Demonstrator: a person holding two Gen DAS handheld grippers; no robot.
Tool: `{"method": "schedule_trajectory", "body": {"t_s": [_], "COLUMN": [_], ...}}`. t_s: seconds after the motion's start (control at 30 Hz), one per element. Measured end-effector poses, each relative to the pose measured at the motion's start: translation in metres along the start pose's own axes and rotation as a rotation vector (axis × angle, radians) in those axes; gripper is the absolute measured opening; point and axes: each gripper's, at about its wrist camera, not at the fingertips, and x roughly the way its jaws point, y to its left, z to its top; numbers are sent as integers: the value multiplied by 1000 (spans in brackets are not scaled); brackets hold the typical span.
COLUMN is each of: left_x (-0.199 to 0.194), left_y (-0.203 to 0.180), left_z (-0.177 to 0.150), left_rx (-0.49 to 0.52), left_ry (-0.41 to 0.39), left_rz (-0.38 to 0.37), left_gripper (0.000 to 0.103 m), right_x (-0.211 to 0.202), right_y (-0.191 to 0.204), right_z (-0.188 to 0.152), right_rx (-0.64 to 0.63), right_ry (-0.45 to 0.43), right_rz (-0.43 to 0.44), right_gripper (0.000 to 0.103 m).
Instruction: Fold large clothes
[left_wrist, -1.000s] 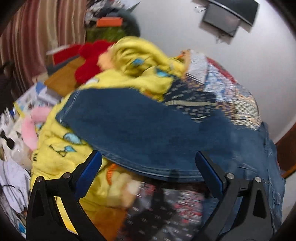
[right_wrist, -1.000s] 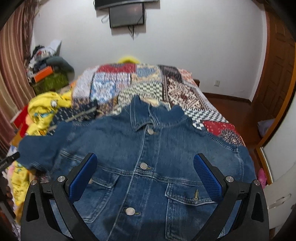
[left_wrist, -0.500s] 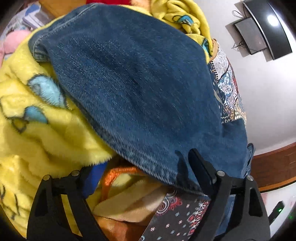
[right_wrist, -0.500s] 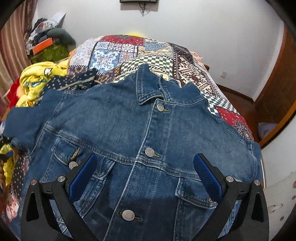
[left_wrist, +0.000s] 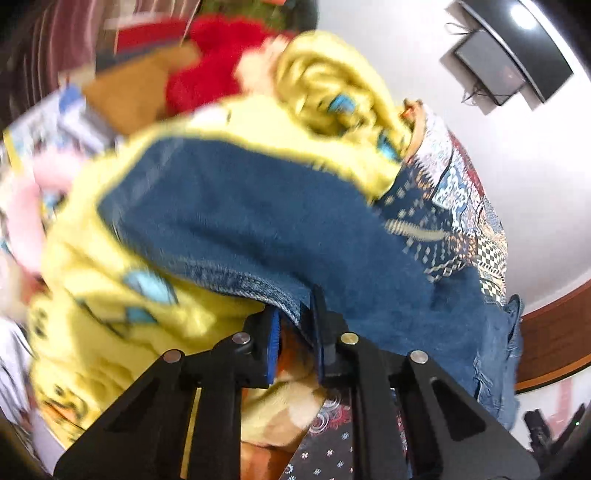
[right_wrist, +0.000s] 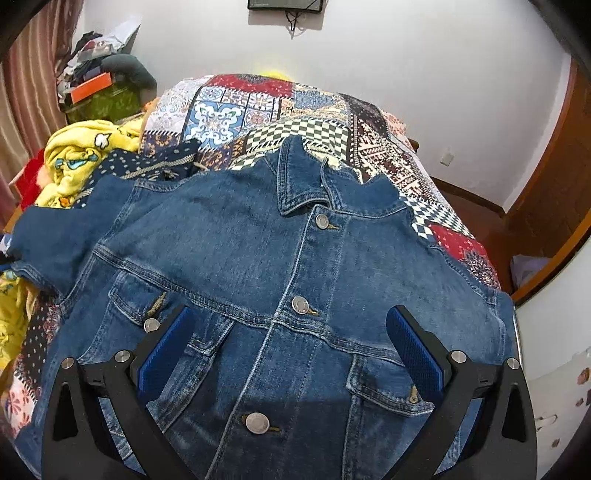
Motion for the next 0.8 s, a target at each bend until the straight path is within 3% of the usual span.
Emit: {"method": "schedule_trajectory", "body": {"t_s": [0.2, 0.47, 0.63, 0.8], "left_x": [-43, -91, -101, -85], "left_y": [-53, -162, -248, -315], "left_z": [28, 40, 11, -42], "left_rx": [137, 301, 428, 558], "left_ry": [-145, -246, -250, -157], "left_rz": [18, -114, -233, -361], "left_gripper": [10, 6, 5, 4], "right_x": [-16, -30, -35, -39], "right_y": [-12, -42, -72, -98], "right_z": [-1, -8, -18, -27], "right_rx": [9, 26, 77, 108], "right_ry": [-24, -42, -52, -56], "right_rz": [10, 3, -4, -13], "right_gripper": [103, 103, 103, 103]}}
